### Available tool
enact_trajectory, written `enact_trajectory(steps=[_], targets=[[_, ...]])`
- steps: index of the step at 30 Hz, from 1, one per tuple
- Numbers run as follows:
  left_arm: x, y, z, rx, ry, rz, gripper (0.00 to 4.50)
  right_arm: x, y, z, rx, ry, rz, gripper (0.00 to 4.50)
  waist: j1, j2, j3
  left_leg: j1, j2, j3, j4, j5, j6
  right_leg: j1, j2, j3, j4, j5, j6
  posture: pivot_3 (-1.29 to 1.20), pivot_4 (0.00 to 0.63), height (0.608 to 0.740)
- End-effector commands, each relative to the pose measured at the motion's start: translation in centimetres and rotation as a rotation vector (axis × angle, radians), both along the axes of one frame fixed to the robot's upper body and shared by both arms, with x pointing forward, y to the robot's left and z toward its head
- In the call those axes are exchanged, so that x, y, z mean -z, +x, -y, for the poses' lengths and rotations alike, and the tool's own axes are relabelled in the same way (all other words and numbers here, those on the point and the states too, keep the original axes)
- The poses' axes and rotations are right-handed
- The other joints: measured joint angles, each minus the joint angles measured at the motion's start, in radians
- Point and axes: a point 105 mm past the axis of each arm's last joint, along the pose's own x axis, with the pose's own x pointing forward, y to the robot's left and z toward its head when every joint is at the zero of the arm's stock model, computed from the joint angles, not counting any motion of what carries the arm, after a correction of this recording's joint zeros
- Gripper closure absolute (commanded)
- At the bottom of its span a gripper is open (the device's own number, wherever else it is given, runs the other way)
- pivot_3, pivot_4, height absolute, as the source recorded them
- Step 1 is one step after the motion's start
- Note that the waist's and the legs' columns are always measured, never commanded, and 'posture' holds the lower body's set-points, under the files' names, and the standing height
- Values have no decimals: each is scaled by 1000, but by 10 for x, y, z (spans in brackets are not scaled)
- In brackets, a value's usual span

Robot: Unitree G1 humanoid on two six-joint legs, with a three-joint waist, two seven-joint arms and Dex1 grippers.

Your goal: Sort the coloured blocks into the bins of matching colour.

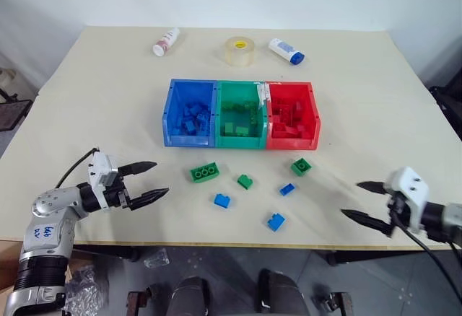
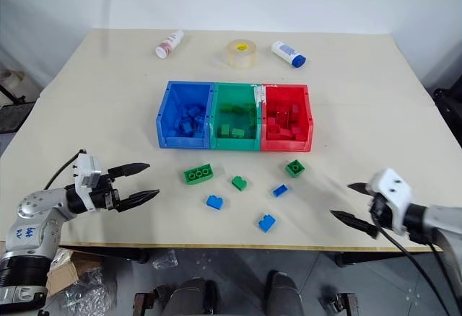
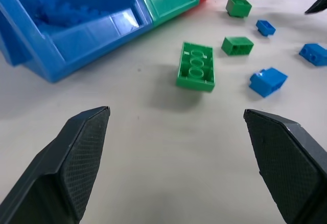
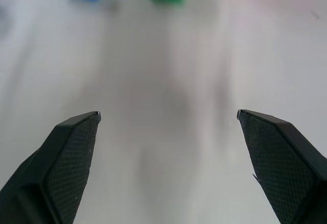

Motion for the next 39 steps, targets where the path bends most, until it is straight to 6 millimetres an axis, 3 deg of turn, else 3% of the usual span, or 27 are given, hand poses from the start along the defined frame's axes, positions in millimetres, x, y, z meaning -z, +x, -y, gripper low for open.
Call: enact_trajectory(steps=[1,6,9,14,20,27,31,37,39], targets=[[-6,-5,2,25,-23,45,32,-23,-5,-4,-24,-7,58,0,-6,0,0,0,0,0,1,0,0,0,0,0,-1,0,0,0,150,740],[-3,-11,9,62,-36,46,32,-25,0,-28,-88,22,50,0,-15,0,0,1,1,0,3,0,0,0,0,2,0,0,-1,0,150,740],[-3,-13,12,74,-52,51,32,-22,9,-62,-193,64,6,0,-16,0,0,1,1,0,3,0,0,0,0,1,1,0,-1,0,150,740],[-1,-17,15,65,-64,54,32,-11,28,-101,-324,82,-36,0,-16,0,0,0,1,-1,5,-1,1,0,0,1,2,0,-1,0,150,740],[0,-21,20,46,-81,64,32,4,45,-125,-427,44,-59,0,-7,0,0,-2,1,-1,8,-3,2,0,0,1,4,0,0,0,150,740],[5,-32,21,28,-86,64,32,12,62,-135,-472,9,-61,0,-7,0,0,-2,1,-1,8,-3,2,0,0,0,5,0,0,0,150,740],[6,-36,22,24,-87,63,0,17,63,-136,-490,-7,-82,891,-8,0,0,-2,1,-1,8,-3,2,0,0,0,5,0,0,0,150,740],[6,-37,22,23,-86,65,0,11,68,-140,-479,12,-38,2977,-7,0,0,-2,1,-1,8,-3,1,0,0,0,5,0,0,0,150,740],[6,-36,22,26,-85,66,0,9,69,-142,-482,15,-27,3127,-8,0,0,-2,1,-1,8,-3,1,0,0,0,5,0,0,0,150,740]])
